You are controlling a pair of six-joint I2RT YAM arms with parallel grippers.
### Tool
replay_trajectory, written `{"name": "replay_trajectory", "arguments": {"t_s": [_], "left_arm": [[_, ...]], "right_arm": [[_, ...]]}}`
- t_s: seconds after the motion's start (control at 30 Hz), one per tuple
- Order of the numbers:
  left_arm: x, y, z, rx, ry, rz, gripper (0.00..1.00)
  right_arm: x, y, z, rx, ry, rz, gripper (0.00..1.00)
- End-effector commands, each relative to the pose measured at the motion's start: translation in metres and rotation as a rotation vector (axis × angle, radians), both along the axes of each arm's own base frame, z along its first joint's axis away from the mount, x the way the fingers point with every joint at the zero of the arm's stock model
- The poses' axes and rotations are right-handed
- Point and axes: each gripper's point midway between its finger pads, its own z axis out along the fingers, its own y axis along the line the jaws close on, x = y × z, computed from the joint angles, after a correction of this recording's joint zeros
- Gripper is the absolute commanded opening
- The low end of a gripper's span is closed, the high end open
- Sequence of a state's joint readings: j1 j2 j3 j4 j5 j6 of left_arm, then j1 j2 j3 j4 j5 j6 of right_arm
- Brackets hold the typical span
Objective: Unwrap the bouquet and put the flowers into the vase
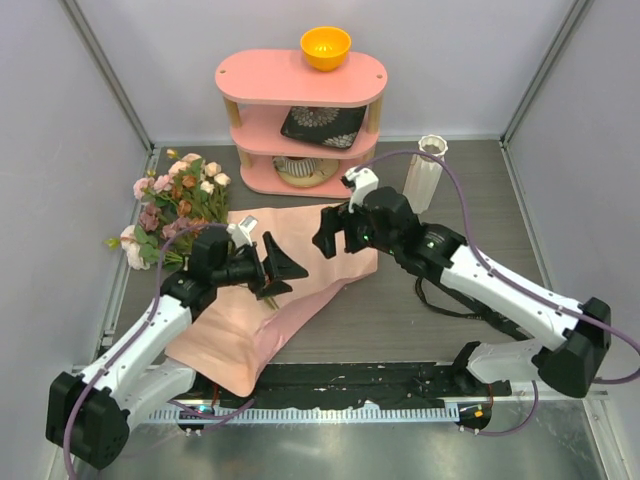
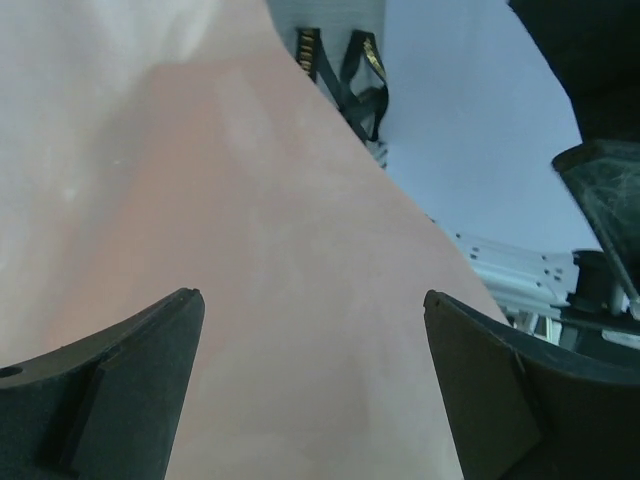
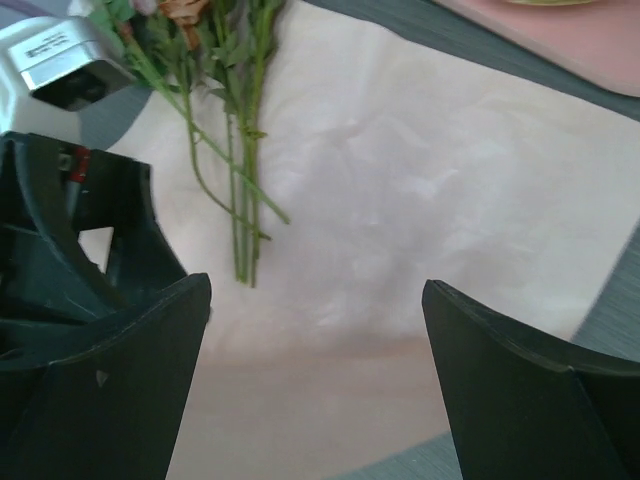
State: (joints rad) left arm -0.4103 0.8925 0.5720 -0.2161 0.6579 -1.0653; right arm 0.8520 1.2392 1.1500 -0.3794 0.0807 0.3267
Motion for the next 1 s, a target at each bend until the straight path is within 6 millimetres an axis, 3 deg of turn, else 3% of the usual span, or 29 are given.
{"name": "replay_trajectory", "arguments": {"t_s": [0.0, 0.03, 0.07, 0.1, 0.13, 0.17, 0.2, 0.27, 0.3, 0.33, 0.43, 0.47, 0.57, 0.63, 0.67, 0.8, 0.97], "left_arm": [[0.011, -0.014, 0.074, -0.100, -0.191, -0.141, 0.95], [0.013, -0.004, 0.063, -0.013, -0.136, -0.097, 0.95], [0.038, 0.016, 0.057, 0.103, -0.153, 0.043, 0.95], [0.053, 0.031, 0.067, 0.181, -0.186, 0.131, 0.96], [0.055, 0.049, 0.054, 0.277, -0.145, 0.195, 0.97], [0.073, 0.077, 0.047, 0.372, -0.140, 0.341, 0.98], [0.075, 0.088, 0.041, 0.394, -0.115, 0.403, 0.98], [0.083, 0.109, 0.033, 0.377, -0.054, 0.536, 0.98], [0.082, 0.117, 0.016, 0.381, -0.015, 0.570, 0.98], [0.086, 0.122, 0.017, 0.348, -0.009, 0.624, 0.98], [0.091, 0.151, -0.009, 0.352, 0.055, 0.759, 0.92], [0.094, 0.159, -0.013, 0.348, 0.075, 0.803, 0.91], [0.103, 0.169, -0.040, 0.371, 0.134, 0.866, 0.86], [0.108, 0.172, -0.052, 0.397, 0.172, 0.872, 0.86], [0.110, 0.174, -0.067, 0.432, 0.228, 0.870, 0.86], [0.115, 0.179, -0.084, 0.448, 0.305, 0.920, 0.76], [0.110, 0.196, -0.114, 0.465, 0.356, 1.057, 0.65]], "right_arm": [[-0.018, 0.051, 0.010, 0.130, 0.118, 0.196, 0.85], [-0.021, 0.057, -0.007, 0.117, 0.165, 0.215, 0.81], [-0.028, 0.060, -0.017, 0.117, 0.197, 0.239, 0.76], [-0.032, 0.063, -0.025, 0.131, 0.216, 0.248, 0.66], [-0.046, 0.058, -0.052, 0.106, 0.267, 0.267, 0.62], [-0.058, 0.057, -0.057, 0.116, 0.273, 0.288, 0.59], [-0.069, 0.051, -0.078, 0.113, 0.308, 0.288, 0.53], [-0.083, 0.043, -0.091, 0.125, 0.350, 0.290, 0.46], [-0.090, 0.032, -0.112, 0.096, 0.387, 0.268, 0.39], [-0.087, 0.025, -0.122, 0.080, 0.395, 0.218, 0.37], [-0.084, -0.004, -0.148, -0.003, 0.388, 0.101, 0.34], [-0.073, -0.015, -0.152, -0.038, 0.350, 0.033, 0.36], [-0.063, -0.026, -0.153, -0.107, 0.311, -0.014, 0.44], [-0.061, -0.018, -0.147, -0.110, 0.309, 0.013, 0.47], [-0.065, -0.011, -0.143, -0.095, 0.319, 0.055, 0.47], [-0.063, 0.003, -0.117, -0.033, 0.294, 0.105, 0.49], [-0.052, 0.000, -0.091, 0.014, 0.223, 0.051, 0.50]]}}
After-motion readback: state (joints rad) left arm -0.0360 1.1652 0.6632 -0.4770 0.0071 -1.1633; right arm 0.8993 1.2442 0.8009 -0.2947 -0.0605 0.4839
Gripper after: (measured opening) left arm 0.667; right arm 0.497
